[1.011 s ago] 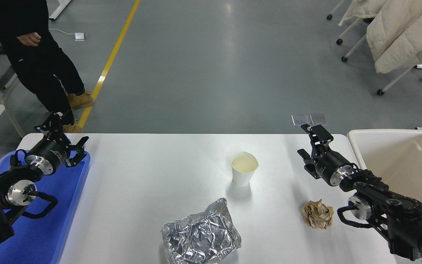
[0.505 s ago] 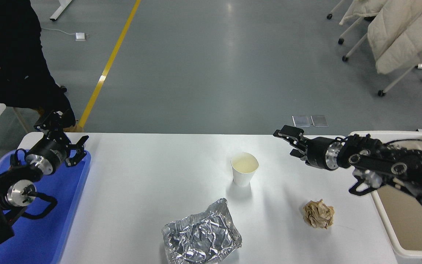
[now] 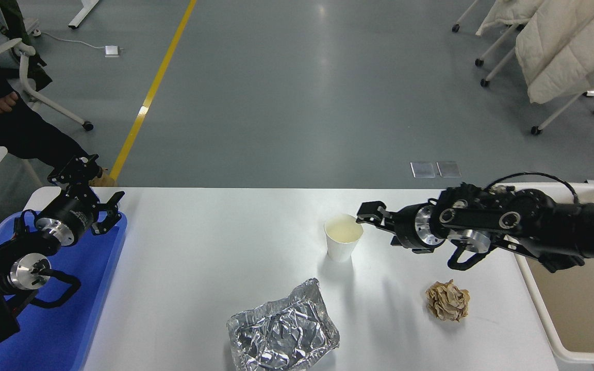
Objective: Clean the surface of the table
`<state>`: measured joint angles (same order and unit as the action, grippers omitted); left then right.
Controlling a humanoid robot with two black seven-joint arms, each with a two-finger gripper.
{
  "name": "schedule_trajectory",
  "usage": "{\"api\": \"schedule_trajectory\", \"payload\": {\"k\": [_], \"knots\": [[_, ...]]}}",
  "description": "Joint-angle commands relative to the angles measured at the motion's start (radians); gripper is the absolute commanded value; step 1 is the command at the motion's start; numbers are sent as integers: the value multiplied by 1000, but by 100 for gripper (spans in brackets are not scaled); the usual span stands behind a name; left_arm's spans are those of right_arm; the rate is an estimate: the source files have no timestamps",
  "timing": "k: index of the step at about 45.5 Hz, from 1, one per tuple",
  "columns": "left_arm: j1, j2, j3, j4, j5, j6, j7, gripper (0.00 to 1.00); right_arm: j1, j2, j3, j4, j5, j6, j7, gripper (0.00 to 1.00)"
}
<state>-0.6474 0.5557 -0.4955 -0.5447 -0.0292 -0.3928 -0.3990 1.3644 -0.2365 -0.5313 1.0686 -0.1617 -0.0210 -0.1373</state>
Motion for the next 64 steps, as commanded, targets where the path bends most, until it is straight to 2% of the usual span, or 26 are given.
{"api": "schedule_trajectory", "payload": {"k": [1,24,45,64], "knots": [[-1,0,0,0,0,0,0,100,19,86,-12,-27,28,1,-21,98],[0,0,0,0,0,0,0,100,2,115,-75,-128,7,6,-22,98],[0,0,0,0,0,0,0,100,-100,232,-108,-332,7,39,-22,98],[0,0,0,0,0,0,0,100,-139,237,-159,-426,13,62,-25,91]]}}
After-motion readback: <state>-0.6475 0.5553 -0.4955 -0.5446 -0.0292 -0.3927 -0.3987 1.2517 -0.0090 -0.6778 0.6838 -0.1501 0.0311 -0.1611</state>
